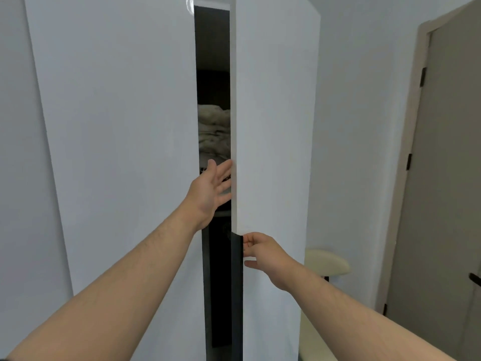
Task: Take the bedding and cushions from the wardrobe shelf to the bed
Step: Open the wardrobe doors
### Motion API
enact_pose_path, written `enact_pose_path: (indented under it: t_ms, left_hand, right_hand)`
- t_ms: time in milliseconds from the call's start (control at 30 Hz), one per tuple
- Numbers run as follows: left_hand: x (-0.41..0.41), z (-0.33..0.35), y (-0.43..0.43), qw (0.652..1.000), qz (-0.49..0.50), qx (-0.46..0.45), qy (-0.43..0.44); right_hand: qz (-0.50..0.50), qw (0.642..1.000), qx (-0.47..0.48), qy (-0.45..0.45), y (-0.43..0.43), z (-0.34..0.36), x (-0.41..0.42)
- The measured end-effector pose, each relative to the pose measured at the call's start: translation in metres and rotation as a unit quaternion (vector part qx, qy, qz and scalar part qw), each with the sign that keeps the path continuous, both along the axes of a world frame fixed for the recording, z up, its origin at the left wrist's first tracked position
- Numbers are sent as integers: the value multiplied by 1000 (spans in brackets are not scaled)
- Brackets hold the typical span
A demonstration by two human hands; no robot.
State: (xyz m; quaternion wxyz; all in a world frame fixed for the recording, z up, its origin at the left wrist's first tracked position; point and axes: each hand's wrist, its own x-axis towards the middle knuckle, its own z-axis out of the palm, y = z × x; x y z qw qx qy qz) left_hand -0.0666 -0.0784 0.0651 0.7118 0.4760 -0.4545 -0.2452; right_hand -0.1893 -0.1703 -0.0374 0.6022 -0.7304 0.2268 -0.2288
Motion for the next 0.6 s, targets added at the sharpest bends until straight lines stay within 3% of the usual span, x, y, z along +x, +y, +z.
enact_pose_path:
  t_ms: [367, 600]
  left_hand:
    - [-138, 4, -6, 994, -4, 24, -104]
    - [-200, 2, -39, 993, -37, 21, -114]
  right_hand:
    - [-43, 999, 23, -22, -11, -3, -120]
    - [-116, 992, 16, -41, -40, -11, -184]
